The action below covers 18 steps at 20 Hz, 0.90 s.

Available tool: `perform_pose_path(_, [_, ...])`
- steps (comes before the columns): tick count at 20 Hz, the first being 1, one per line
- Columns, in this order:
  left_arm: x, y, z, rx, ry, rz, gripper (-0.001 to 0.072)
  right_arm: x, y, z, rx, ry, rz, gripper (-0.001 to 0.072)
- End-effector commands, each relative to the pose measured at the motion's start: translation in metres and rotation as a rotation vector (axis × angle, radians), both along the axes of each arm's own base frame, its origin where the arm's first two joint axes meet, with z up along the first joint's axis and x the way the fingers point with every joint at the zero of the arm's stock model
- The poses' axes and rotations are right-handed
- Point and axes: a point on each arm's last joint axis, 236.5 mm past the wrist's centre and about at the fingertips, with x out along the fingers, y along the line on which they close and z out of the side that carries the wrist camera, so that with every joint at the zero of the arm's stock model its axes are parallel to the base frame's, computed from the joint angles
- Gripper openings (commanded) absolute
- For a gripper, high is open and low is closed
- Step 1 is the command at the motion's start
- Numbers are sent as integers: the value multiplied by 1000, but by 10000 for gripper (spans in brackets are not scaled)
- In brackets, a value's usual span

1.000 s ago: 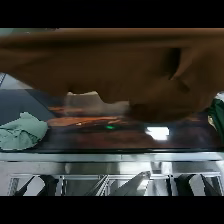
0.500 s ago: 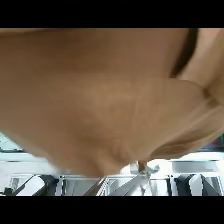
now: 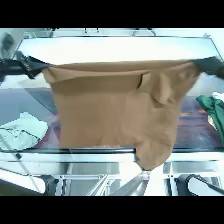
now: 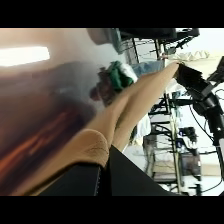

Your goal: Fold the shirts.

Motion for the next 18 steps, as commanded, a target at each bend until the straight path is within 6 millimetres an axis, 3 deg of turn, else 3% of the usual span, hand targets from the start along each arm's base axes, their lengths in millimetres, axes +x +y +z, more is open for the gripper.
perform_pose_path(1, [43, 6, -98, 3, 157, 18, 14, 54, 0, -106, 154, 162, -26, 19])
perform_pose_path(4, [66, 5, -118, -1, 191, 22, 15, 80, 0, -132, 262, 202, 5, 19])
perform_pose_path(6, [72, 8, -129, -7, 214, 31, 14, 82, 2, -138, 312, 229, 43, 19])
perform_pose_path(8, [70, 10, -144, -17, 251, 49, 14, 64, 8, -151, 293, 281, 113, 19])
perform_pose_path(12, [63, 13, -179, 18, 288, 72, 6, 26, 9, -200, 165, 474, 168, 19])
perform_pose_path(14, [62, 15, -198, 120, 293, 73, 6, 20, 11, -206, 173, 490, 171, 19])
perform_pose_path(18, [62, 8, -215, 288, 270, 24, 8, 16, 18, -213, 182, 512, 181, 20])
